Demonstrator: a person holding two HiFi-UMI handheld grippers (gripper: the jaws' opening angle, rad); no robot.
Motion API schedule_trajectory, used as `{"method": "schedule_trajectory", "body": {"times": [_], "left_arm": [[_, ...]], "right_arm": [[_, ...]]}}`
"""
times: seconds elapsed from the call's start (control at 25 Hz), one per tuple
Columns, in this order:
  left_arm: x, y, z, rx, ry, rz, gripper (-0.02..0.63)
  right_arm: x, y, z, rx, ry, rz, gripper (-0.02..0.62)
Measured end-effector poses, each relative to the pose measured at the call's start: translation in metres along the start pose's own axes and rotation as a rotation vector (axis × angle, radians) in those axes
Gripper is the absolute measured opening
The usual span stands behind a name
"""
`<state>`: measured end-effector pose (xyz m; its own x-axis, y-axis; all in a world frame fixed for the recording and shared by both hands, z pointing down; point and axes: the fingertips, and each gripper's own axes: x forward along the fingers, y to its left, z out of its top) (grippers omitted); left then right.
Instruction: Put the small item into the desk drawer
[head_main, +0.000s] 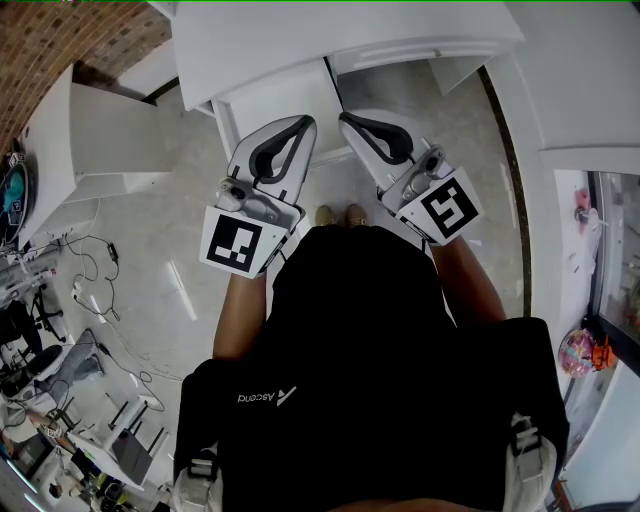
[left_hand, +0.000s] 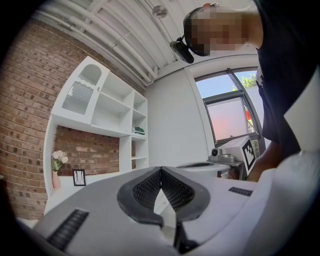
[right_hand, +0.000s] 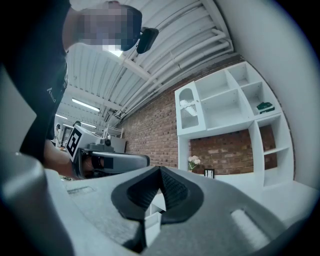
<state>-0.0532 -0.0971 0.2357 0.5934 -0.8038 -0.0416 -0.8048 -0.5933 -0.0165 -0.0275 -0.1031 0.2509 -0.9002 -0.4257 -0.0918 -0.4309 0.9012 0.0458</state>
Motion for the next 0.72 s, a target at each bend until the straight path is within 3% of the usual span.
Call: {"method": "schedule_trajectory", "body": {"times": [0.2,0.72], "left_arm": [[-0.0052,0.0025,-0.0096,0.003,0.042,0.004,-0.002],[-0.0019,0.0017,-0.0014,0.000,-0.005,-0.015,-0.002]], "right_arm": [[-0.0008,-0.0002,-0.0011,0.002,0.005,-0.001,0.000],[-0.0004,0.0011,-0.0059,0.007,0.006,0.004,0.000]]}}
